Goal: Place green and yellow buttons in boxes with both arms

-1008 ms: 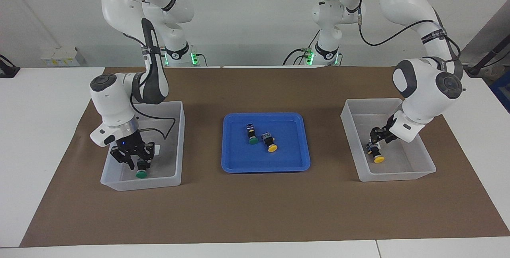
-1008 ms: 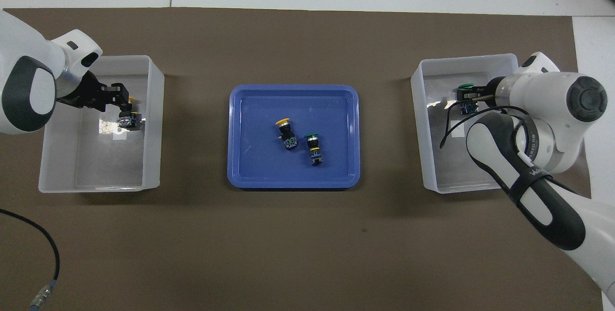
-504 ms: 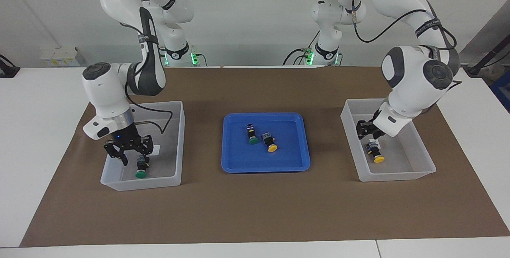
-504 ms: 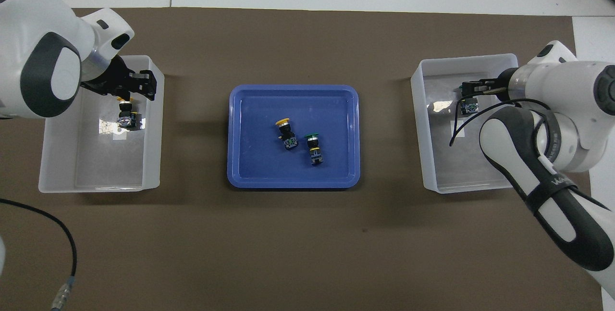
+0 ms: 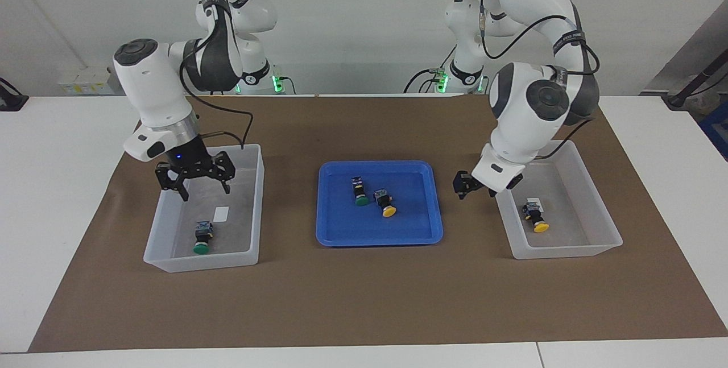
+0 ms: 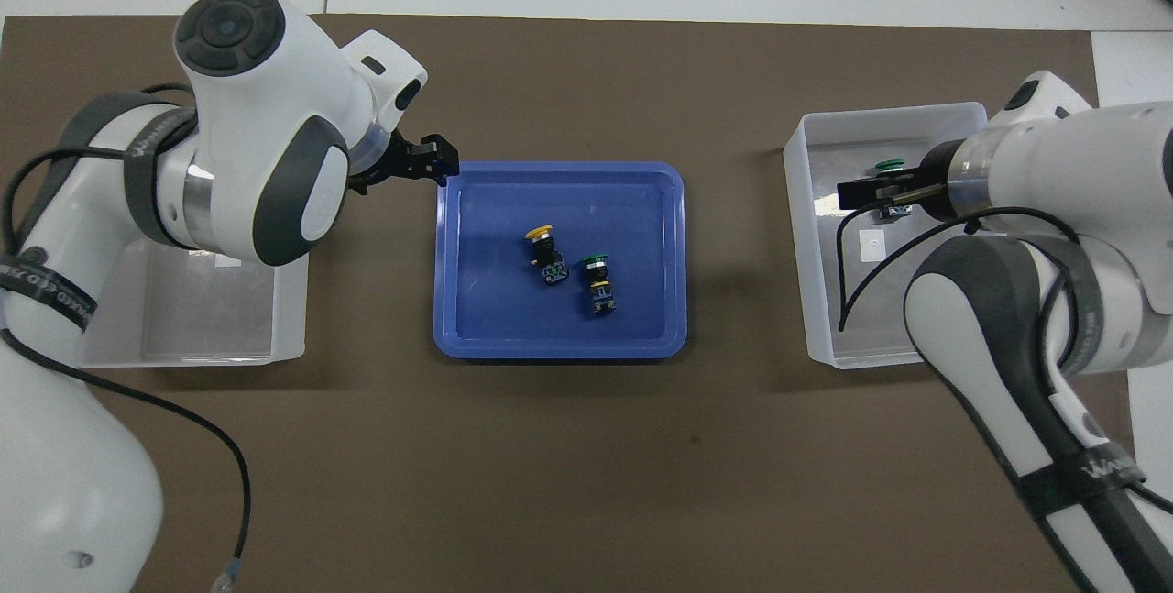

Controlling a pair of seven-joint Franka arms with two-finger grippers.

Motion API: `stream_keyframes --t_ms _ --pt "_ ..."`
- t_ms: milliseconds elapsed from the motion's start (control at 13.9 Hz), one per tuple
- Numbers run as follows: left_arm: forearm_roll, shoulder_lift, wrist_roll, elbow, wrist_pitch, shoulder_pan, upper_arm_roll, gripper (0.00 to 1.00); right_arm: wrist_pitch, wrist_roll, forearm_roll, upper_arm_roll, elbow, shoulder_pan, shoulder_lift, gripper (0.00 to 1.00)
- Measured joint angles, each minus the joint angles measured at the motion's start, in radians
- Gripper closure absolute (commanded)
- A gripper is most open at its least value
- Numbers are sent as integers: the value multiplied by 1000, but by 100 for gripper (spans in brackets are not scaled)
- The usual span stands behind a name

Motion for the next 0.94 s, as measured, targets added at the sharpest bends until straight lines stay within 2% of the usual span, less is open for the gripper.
stream_keyframes --t_ms 216,432,576,936 --pt "0 15 -80 -55 122 -59 -1 0 22 112 -1 2 0 111 17 0" --pt "-10 31 -170 -103 239 -102 -1 0 78 127 -1 2 -1 172 49 0" --pt "-13 50 -226 -113 291 -129 -1 0 118 127 -2 2 -1 214 78 0" --pt "-14 89 -322 -130 386 -163 -1 0 129 154 -4 3 -5 312 110 0"
